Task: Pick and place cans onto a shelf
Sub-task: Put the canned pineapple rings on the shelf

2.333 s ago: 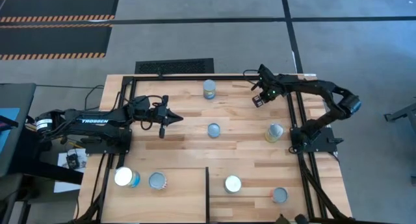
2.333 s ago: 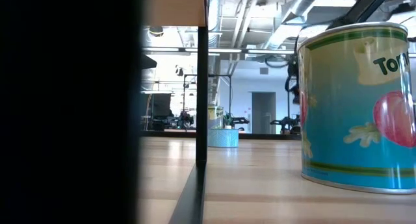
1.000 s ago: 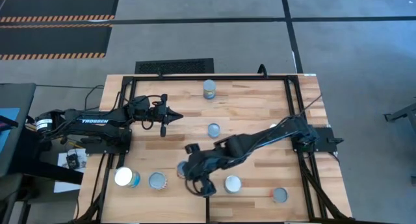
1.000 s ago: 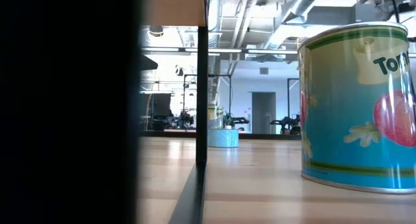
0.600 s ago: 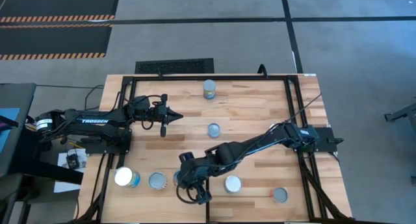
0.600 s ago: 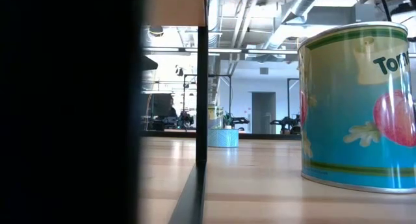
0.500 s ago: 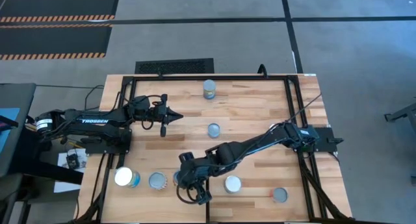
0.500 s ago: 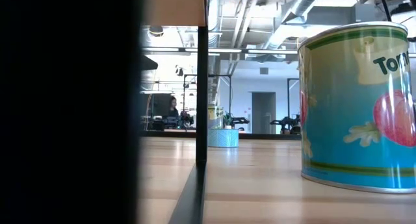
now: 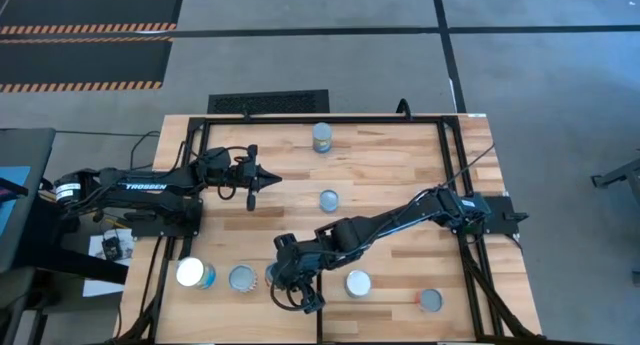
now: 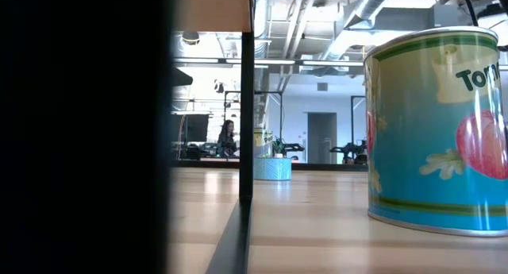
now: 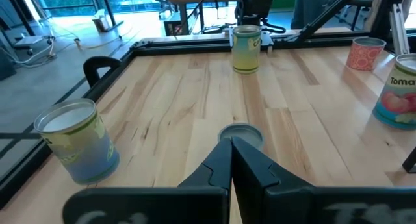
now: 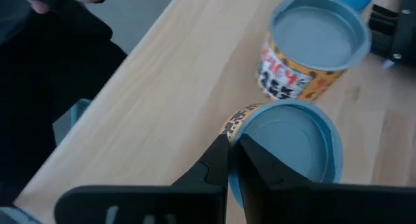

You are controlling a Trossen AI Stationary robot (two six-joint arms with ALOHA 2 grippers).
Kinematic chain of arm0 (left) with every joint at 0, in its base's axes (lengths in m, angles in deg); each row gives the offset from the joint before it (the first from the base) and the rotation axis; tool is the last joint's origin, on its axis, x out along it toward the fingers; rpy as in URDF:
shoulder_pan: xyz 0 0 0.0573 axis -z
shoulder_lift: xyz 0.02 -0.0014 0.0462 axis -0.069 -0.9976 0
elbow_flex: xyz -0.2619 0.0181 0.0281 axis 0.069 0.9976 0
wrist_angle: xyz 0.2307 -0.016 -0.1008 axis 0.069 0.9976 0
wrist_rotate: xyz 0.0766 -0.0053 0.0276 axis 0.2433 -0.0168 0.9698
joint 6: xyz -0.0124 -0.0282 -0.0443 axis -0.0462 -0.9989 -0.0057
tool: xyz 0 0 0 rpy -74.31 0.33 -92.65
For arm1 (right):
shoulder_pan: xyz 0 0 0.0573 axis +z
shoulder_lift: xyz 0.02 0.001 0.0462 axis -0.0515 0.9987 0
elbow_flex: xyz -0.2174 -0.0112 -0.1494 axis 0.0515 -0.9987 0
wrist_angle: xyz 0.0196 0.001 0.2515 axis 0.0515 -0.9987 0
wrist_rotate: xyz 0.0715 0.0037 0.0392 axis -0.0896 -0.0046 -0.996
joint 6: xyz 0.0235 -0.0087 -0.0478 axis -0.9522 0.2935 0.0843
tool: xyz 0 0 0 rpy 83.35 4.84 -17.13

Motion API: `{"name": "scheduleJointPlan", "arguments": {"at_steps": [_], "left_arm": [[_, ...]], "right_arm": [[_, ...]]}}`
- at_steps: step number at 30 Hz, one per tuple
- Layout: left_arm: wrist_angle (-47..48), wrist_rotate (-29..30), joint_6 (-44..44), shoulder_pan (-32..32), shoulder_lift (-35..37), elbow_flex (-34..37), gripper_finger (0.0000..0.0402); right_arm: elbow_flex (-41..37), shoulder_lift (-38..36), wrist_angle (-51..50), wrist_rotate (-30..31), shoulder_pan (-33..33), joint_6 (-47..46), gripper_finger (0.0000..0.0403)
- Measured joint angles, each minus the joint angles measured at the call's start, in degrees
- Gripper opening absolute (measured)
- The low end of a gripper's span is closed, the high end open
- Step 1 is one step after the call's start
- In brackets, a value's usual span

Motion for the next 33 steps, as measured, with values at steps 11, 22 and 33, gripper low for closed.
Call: {"name": "scheduleJointPlan", "arguments": {"at_steps": [11, 22, 33], "left_arm": [[0.1, -0.1, -0.9, 0.0, 0.0, 0.0, 0.0], [0.5, -0.1, -1.5, 0.0, 0.0, 0.0, 0.0], [0.7, 0.0, -1.1, 0.0, 0.0, 0.0, 0.0]], "right_arm": [[0.0, 0.0, 0.4, -0.7, 0.0, 0.1, 0.0061], [0.0, 0.0, 1.6, -2.0, 0.2, -3.5, 0.0136], [0.4, -4.6, 1.9, -1.7, 2.4, 0.6, 0.0084]]}}
